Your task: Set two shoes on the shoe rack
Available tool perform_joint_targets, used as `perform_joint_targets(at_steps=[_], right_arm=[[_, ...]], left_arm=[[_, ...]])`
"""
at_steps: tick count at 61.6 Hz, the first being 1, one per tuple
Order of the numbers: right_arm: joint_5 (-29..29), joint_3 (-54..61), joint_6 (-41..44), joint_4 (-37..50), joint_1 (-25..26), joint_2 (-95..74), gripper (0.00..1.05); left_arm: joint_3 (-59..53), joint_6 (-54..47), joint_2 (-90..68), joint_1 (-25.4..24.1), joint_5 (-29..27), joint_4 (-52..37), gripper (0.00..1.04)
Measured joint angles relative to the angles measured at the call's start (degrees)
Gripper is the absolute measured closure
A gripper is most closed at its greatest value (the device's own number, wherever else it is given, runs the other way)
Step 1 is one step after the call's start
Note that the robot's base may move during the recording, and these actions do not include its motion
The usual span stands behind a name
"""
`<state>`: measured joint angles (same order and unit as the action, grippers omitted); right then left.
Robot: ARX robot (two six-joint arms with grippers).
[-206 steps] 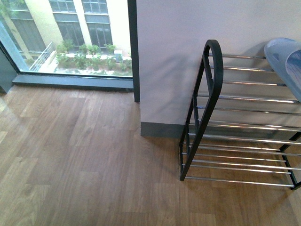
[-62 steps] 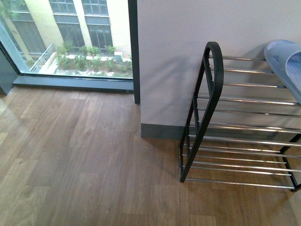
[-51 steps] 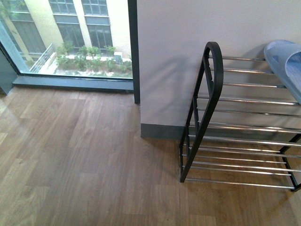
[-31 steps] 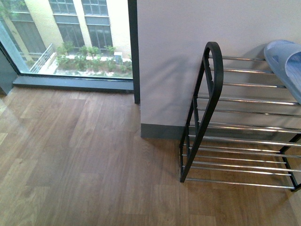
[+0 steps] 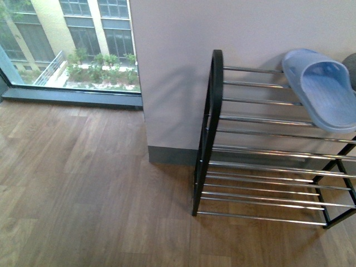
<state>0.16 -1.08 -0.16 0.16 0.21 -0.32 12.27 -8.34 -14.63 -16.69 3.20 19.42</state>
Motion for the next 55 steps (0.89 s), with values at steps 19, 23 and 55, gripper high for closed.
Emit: perform_joint_targets(at_steps=[19, 23, 55], right_arm=[[-0.2, 0.0, 0.0, -0.1, 0.0, 0.0, 0.09], [-0.4, 0.0, 0.0, -0.1, -0.1, 0.0, 0.09], [-0.3, 0.0, 0.0, -0.1, -0.2, 0.1, 0.09]], left_arm=[[0.0, 0.0, 0.0, 0.0, 0.0, 0.0, 1.02], [0.0, 0.0, 0.0, 0.0, 0.2, 0.0, 1.02], [0.2, 2.4, -1.5, 0.2, 7.3, -1.5, 1.02]])
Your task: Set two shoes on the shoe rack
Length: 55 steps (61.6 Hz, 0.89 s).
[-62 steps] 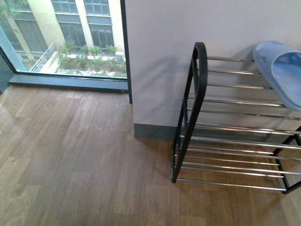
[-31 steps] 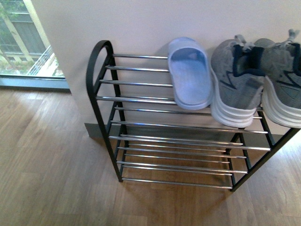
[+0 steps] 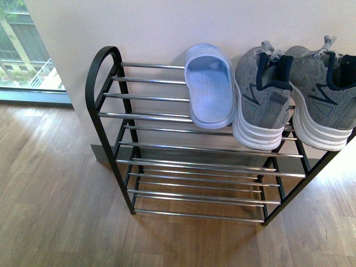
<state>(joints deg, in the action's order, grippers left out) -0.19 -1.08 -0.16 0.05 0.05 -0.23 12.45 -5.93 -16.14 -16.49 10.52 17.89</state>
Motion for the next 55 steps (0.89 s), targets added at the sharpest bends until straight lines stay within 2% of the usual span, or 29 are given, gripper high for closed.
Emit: perform_joint_targets(at_steps=[3, 11, 23, 34, 55], right_arm=[[0.0, 0.0, 0.0, 0.0, 0.0, 0.0, 0.09], [0.0, 0.0, 0.0, 0.0, 0.0, 0.0, 0.09], [0.0, 0.0, 0.0, 0.0, 0.0, 0.0, 0.09], [0.0, 0.0, 0.0, 0.0, 0.0, 0.0, 0.09], [0.0, 0.0, 0.0, 0.0, 0.0, 0.0, 0.09]], left_arm=[[0.7, 1.2, -3.1, 2.6, -0.3, -3.2, 1.02], [6.0, 3.5, -18.8, 12.4, -5.8, -15.6, 1.02], [15.7, 5.9, -42.6, 21.2, -12.0, -27.0, 1.02], [25.9, 8.6, -61.3, 25.2, -15.8, -28.6, 1.02], [46.9, 14.4, -86.8, 30.6, -19.8, -26.2, 1.02]])
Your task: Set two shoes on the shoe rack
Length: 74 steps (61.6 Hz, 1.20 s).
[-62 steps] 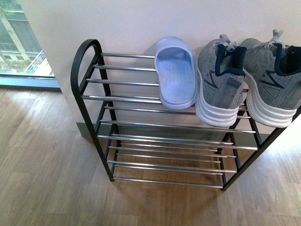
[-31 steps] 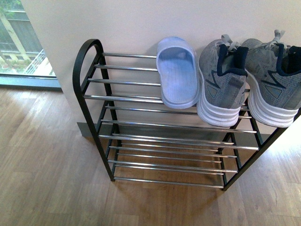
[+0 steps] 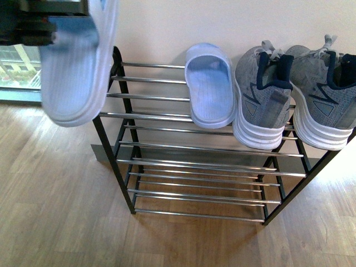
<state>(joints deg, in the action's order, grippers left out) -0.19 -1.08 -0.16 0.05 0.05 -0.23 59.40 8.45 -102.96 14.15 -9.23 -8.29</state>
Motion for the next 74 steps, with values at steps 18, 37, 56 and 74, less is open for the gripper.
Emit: perform_joint_targets(at_steps=[18, 37, 56, 74], right_arm=[[0.0, 0.0, 0.0, 0.0, 0.0, 0.0, 0.09], [0.0, 0.0, 0.0, 0.0, 0.0, 0.0, 0.09], [0.0, 0.0, 0.0, 0.0, 0.0, 0.0, 0.09], [0.0, 0.0, 0.0, 0.0, 0.0, 0.0, 0.09]], left_arm=[[15.7, 2.2, -15.4, 3.0, -2.8, 4.5, 1.02], [27.1, 1.4, -25.8, 3.7, -5.4, 9.0, 1.02], [31.5, -0.3, -29.7, 5.0, -4.9, 12.4, 0.9], [24.4, 0.4, -24.7, 7.3, -3.0, 9.4, 0.42]])
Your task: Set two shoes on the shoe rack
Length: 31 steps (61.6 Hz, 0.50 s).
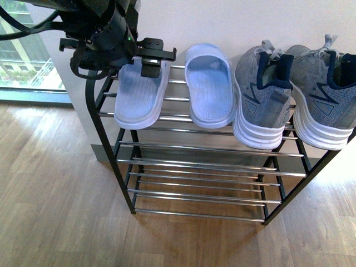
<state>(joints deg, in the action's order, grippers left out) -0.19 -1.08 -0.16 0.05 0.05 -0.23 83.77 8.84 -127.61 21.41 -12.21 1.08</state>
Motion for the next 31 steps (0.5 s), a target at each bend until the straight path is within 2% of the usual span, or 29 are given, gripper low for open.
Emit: perform_joint_targets(at_steps=[13, 22, 31], right_arm=[[0.0, 0.0, 0.0, 0.0, 0.0, 0.0, 0.09], [0.0, 0.0, 0.0, 0.0, 0.0, 0.0, 0.09], [0.0, 0.0, 0.0, 0.0, 0.0, 0.0, 0.09]], left_arm=[[-8.2, 0.8, 9.5, 1.0, -1.9, -4.2, 0.09], [-15.6, 1.6, 17.6, 1.4, -4.2, -8.3, 0.09], [-28.5, 2.6, 30.1, 2.1, -5.8, -14.0, 0.09]])
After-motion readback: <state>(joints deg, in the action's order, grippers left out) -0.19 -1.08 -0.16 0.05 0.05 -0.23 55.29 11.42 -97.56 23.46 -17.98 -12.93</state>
